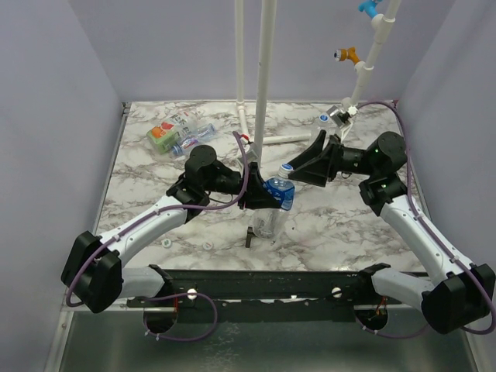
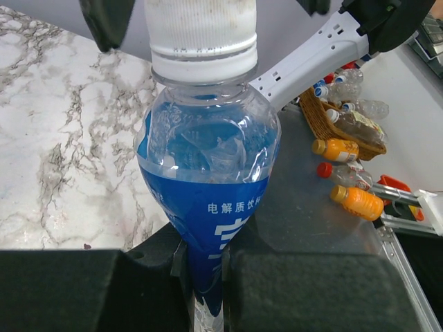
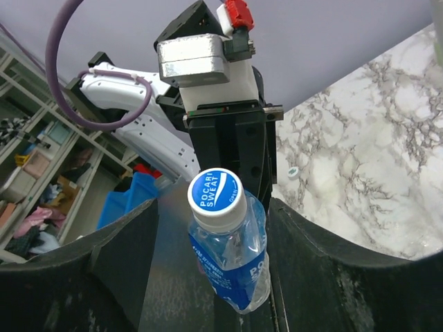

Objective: Screw on the bottle caps
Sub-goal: Screw the bottle cap onto the plastic bottle.

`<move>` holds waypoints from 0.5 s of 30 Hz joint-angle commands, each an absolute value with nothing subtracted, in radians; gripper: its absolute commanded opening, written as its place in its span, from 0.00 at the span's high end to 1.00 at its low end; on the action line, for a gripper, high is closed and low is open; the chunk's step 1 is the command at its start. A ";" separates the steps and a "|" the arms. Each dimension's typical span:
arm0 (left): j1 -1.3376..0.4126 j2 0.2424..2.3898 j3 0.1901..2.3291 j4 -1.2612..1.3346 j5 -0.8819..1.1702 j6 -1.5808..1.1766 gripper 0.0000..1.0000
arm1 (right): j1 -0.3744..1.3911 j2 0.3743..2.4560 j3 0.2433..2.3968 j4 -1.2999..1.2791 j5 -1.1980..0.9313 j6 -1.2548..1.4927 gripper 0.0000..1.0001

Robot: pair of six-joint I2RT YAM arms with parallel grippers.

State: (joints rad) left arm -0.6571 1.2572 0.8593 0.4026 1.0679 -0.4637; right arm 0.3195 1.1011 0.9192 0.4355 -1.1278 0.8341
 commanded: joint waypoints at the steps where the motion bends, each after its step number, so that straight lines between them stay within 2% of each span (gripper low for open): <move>1: -0.656 1.268 0.846 0.462 1.106 -0.486 1.00 | 0.343 1.108 0.947 0.398 -1.130 0.790 0.33; 15: -0.655 1.299 0.836 0.465 1.098 -0.491 1.00 | 0.368 1.108 0.971 0.321 -1.063 0.746 0.39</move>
State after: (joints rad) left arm -0.6563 1.2892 0.8433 0.4278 1.0740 -0.4900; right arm 0.3557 1.1061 0.9360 0.3672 -1.0935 0.7837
